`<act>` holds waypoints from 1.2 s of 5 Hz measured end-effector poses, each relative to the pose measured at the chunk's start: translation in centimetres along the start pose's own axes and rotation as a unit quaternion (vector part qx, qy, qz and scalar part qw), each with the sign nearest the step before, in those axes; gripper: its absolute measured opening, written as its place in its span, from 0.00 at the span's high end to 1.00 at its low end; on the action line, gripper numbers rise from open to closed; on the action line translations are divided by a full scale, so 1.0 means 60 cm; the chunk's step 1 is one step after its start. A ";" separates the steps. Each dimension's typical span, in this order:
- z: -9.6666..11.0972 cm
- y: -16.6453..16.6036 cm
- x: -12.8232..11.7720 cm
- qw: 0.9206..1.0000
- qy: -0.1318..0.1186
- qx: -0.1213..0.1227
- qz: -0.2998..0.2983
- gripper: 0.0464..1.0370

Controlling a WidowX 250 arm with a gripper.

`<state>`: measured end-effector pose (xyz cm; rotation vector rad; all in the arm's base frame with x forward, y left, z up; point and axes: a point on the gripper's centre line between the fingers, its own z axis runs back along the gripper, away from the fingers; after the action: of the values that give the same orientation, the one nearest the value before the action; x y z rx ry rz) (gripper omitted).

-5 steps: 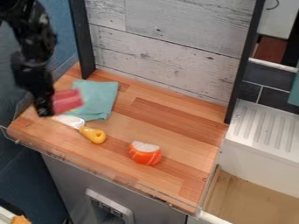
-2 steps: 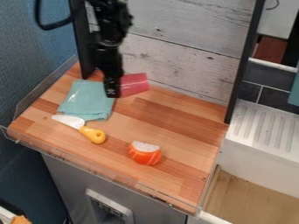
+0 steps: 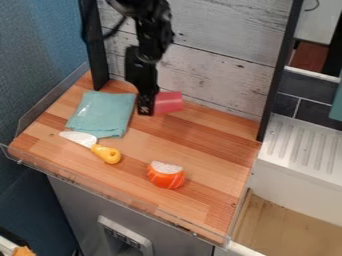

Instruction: Move the red cup from the buttom left of the table to the top middle of the table

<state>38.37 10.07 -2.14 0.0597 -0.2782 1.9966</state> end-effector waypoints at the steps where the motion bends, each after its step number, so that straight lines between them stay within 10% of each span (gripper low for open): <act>1: -0.026 -0.018 -0.012 1.000 -0.004 -0.005 -0.008 0.30; 3: -0.046 -0.045 -0.024 1.000 -0.003 -0.001 -0.008 0.23; 4: -0.046 -0.044 -0.019 1.000 -0.012 0.000 -0.006 0.03; 6: -0.050 -0.033 -0.014 1.000 -0.004 0.016 0.004 0.04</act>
<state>40.78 10.80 -4.86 0.0864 -0.2518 2.0084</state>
